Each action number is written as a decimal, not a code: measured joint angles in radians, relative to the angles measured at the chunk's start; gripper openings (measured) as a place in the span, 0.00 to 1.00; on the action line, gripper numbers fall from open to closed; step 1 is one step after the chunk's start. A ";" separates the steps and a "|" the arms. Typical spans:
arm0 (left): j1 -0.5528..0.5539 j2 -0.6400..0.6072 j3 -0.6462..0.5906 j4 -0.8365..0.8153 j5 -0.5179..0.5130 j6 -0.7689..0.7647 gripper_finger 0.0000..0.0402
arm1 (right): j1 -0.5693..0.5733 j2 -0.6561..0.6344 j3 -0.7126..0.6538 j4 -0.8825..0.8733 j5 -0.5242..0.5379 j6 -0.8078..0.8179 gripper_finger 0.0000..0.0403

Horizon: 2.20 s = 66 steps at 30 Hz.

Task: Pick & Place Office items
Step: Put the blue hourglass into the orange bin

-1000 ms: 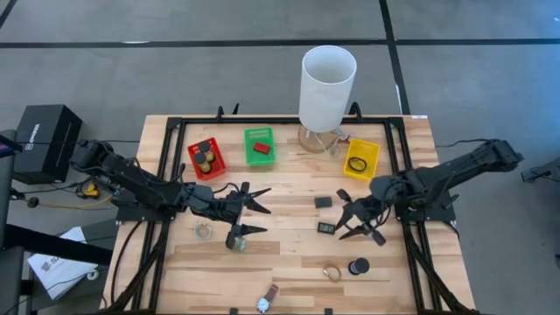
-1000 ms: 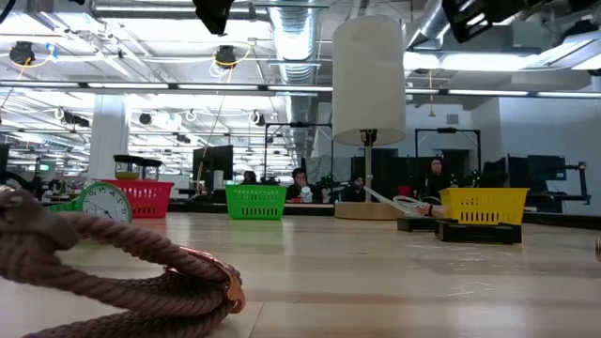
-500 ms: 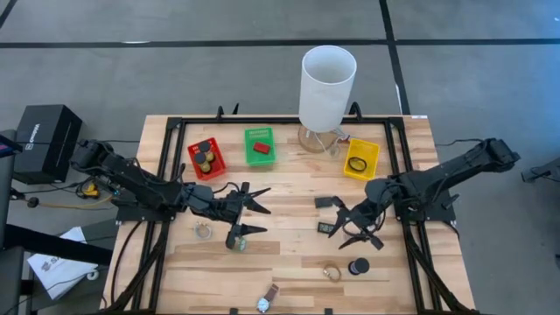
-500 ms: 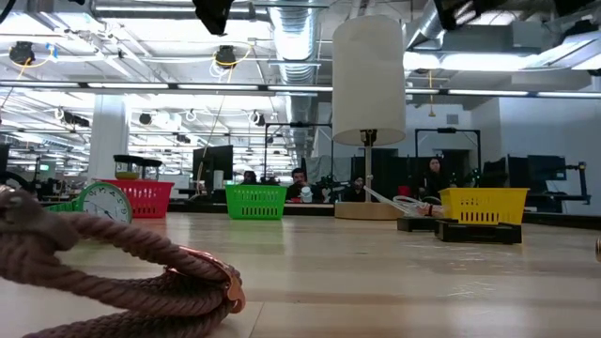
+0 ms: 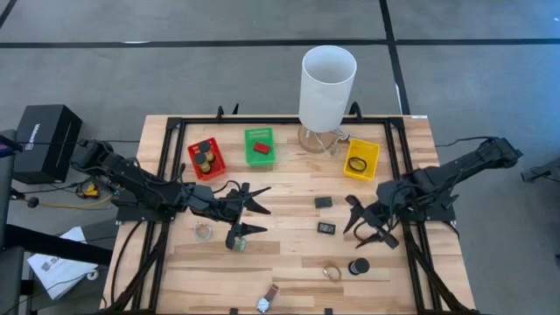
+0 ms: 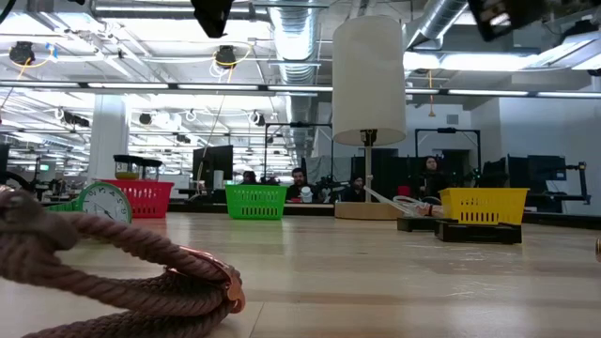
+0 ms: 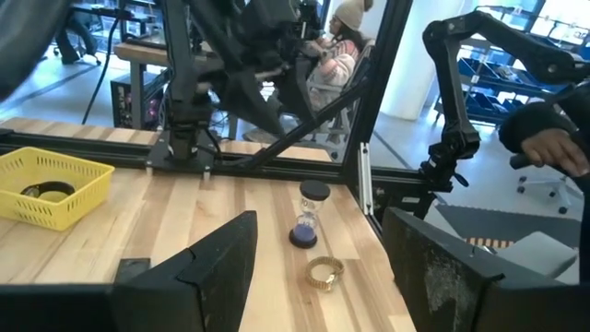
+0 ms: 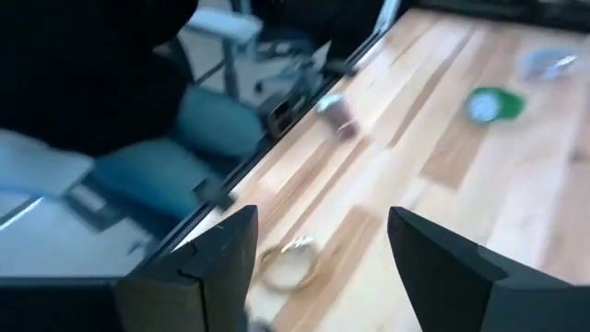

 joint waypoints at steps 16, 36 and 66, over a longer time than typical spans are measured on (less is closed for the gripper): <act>0.000 0.000 0.000 0.020 0.000 0.000 0.58 | 0.232 0.039 -0.001 -0.179 0.025 0.014 0.58; 0.000 0.000 0.000 0.066 0.000 0.000 0.58 | 0.330 0.137 -0.001 -0.139 0.151 -0.153 0.58; 0.001 0.000 0.000 0.079 0.000 0.000 0.58 | 0.205 0.110 0.000 0.005 0.230 0.157 0.51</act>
